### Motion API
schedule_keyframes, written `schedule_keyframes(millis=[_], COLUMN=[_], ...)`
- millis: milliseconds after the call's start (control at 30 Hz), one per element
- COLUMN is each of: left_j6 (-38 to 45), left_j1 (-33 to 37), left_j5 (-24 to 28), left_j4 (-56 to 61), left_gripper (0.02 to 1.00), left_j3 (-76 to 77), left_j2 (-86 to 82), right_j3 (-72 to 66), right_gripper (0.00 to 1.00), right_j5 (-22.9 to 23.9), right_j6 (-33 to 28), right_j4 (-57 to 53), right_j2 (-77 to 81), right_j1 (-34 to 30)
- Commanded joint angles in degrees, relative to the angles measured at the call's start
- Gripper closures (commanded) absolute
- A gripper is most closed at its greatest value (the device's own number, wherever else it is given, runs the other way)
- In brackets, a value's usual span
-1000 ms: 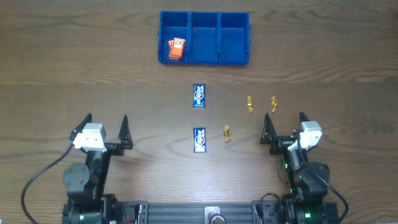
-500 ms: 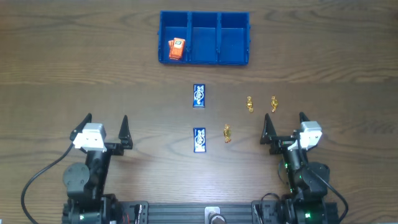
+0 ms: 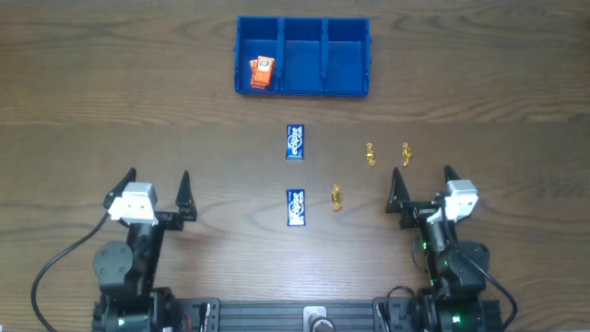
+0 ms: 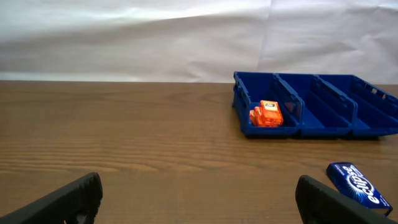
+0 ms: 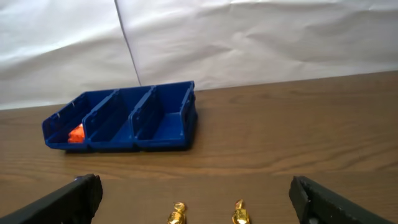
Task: Sort Candies Into Trays
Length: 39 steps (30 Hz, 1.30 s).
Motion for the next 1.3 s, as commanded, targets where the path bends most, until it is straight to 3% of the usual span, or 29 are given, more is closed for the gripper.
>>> schedule_keyframes(millis=[33,267,400,567,633,700,867,1167,1300], left_j6=[0.8,0.8,0.8,0.8,0.8,0.8,0.8,0.8,0.8], left_j1=[0.3,0.3,0.3,0.3,0.3,0.3,0.3,0.3,0.3], left_j5=[0.6,0.6,0.6,0.6,0.6,0.6,0.6,0.6,0.6], left_j4=[-2.0,-2.0,-2.0,-2.0,-2.0,-2.0,-2.0,-2.0,-2.0], left_gripper=[0.02,0.02,0.023,0.02,0.02,0.02,0.02,0.02,0.02], left_j3=[-1.0,-1.0,-1.0,-1.0,-1.0,-1.0,-1.0,-1.0,-1.0], left_j2=[-0.4,-0.4,-0.4,-0.4,-0.4,-0.4,-0.4,-0.4,-0.4], right_j3=[2.6,26.8,41.4,55.9,60.4,63.2,64.8,64.8,64.8], right_gripper=[0.003,0.003,0.003,0.003,0.003,0.003,0.003,0.003,0.003], right_j5=[-4.6,-26.0,-29.3,-30.3,-29.2,-25.1,-10.6,-3.3,-3.0], right_j6=[4.7,5.6,4.9,4.5,6.1,9.0,17.5,20.9,20.9], right_j4=[0.3,-12.7,-23.4,-36.8,-42.7,-47.4,-51.3,-51.5,-51.4], right_j2=[1.3,20.8,33.4,48.4,55.3,61.8,75.9,88.2,89.2], right_j1=[-0.3,-0.2,1.3,8.0,14.1,20.6,32.5,35.1,35.1])
